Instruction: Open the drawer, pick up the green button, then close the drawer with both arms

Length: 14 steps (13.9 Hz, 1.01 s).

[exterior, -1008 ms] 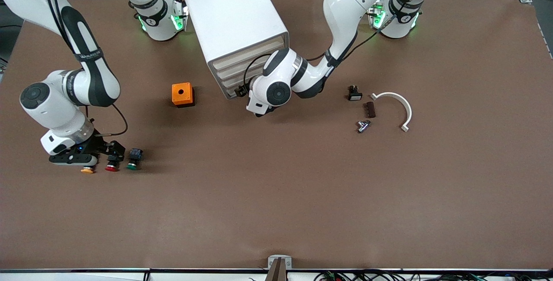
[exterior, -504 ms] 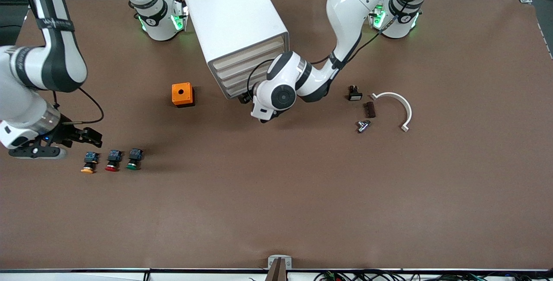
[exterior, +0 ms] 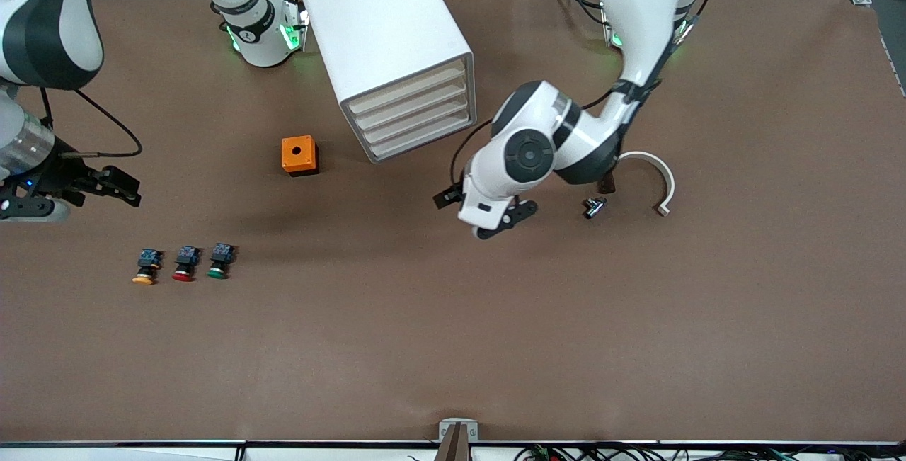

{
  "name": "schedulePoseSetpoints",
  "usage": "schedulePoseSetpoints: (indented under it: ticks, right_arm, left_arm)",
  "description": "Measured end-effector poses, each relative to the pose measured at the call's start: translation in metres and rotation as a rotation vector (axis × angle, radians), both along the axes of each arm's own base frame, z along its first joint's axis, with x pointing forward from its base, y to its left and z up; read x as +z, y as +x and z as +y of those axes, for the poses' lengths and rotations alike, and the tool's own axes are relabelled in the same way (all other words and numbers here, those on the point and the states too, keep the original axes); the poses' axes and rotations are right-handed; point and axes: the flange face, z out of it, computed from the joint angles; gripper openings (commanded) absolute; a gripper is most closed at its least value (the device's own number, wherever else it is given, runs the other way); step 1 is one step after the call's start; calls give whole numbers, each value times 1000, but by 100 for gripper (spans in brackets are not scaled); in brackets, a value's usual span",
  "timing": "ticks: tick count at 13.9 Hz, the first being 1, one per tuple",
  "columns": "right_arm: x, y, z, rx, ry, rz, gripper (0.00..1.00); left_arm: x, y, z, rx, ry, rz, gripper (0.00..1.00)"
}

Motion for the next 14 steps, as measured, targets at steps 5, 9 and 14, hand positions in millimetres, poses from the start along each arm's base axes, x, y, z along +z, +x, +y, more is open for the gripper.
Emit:
schedulePoseSetpoints:
  ticks: [5,9,14]
  right_arm:
    - [54,-3,23,16,0,14,100]
    - [98,-5,24,16,-2,-28,100]
    - [122,-5,25,16,-2,-66,100]
  left_arm:
    - [114,41,129,-82,-21,-75,100]
    - [166,57,233,-154,27,-149,100]
    - [204,64,320,-217,32,-229,100]
